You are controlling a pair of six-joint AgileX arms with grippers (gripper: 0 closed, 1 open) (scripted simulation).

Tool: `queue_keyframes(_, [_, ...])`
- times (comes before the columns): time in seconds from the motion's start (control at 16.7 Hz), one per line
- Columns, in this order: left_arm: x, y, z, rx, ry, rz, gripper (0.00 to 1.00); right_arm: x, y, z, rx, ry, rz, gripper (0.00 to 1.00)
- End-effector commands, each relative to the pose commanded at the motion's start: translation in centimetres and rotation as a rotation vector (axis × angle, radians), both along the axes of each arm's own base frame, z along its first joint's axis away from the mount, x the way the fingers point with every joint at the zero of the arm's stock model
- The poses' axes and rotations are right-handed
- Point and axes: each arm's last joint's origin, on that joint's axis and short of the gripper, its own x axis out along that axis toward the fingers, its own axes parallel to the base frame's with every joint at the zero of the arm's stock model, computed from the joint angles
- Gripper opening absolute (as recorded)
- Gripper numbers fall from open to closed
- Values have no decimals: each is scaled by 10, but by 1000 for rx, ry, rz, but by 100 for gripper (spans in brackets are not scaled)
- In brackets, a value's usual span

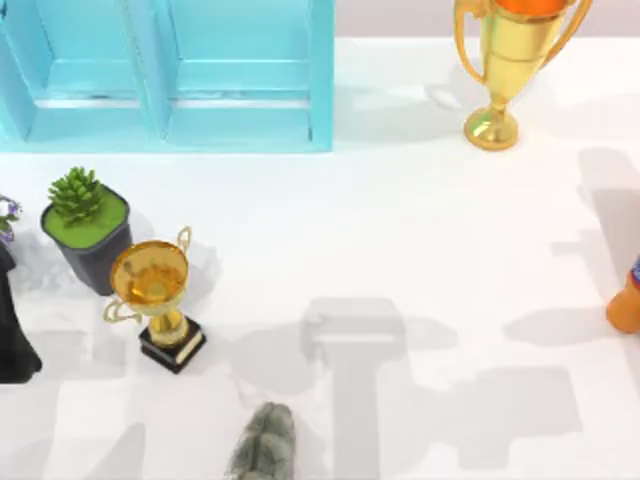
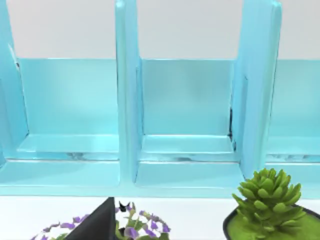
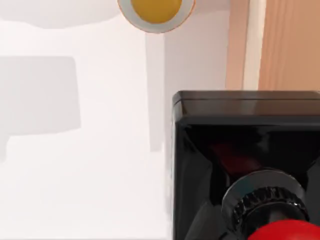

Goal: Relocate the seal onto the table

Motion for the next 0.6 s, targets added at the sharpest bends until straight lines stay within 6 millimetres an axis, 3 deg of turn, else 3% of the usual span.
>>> queue_keyframes(0.18, [0, 0, 0, 0, 0, 0, 100, 13, 23, 13, -37, -96, 6, 0])
queue_keyframes(0.36, [0, 0, 0, 0, 0, 0, 100, 36, 68, 12, -37, -157, 17, 0])
queue_keyframes(0.6, [0, 0, 0, 0, 0, 0, 100, 68, 141, -38, -10, -70, 22, 0])
